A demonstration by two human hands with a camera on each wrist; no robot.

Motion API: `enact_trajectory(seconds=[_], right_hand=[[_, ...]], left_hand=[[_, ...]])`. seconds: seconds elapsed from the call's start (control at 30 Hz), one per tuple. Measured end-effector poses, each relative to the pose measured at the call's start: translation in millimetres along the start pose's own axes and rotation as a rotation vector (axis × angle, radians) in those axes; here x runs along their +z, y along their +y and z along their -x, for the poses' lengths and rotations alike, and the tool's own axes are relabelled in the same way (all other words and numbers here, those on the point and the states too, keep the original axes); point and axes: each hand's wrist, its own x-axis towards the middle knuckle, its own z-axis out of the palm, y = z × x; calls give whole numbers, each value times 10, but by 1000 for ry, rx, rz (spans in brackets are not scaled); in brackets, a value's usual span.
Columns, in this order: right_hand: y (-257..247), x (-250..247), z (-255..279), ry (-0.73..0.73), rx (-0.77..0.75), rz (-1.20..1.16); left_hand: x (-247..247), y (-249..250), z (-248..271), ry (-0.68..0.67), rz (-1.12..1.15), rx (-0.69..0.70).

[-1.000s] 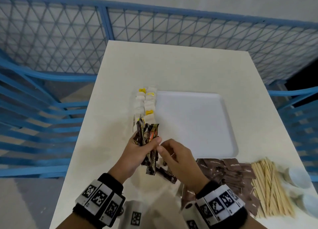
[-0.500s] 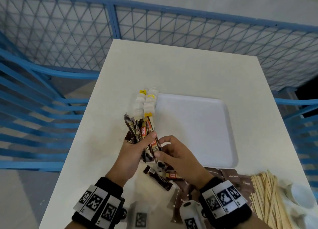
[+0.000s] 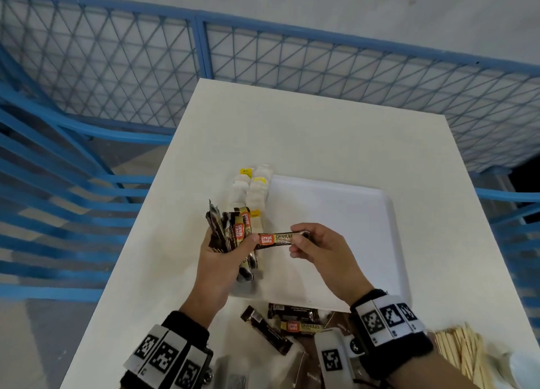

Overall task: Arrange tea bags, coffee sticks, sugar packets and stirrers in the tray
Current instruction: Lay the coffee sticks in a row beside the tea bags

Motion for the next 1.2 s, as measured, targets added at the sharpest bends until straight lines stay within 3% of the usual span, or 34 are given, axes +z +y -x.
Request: enact_trajectory(seconds=[0.17, 0.4, 0.6, 0.73, 1.2], right_hand=[[-80, -271, -337, 111, -23, -110], [-62, -399, -1119, 313, -6, 191], [78, -315, -1610, 381, -5, 360], [132, -302, -1710, 442, -28, 505], [159, -269, -1632, 474, -110, 650]], left_hand=[[-110, 131, -232, 71, 71, 12], [-402, 108, -417, 83, 86, -13], [-515, 1, -424, 110, 76, -39], [-584, -40, -412, 117, 99, -64], [-516, -33, -440, 67, 158, -78]])
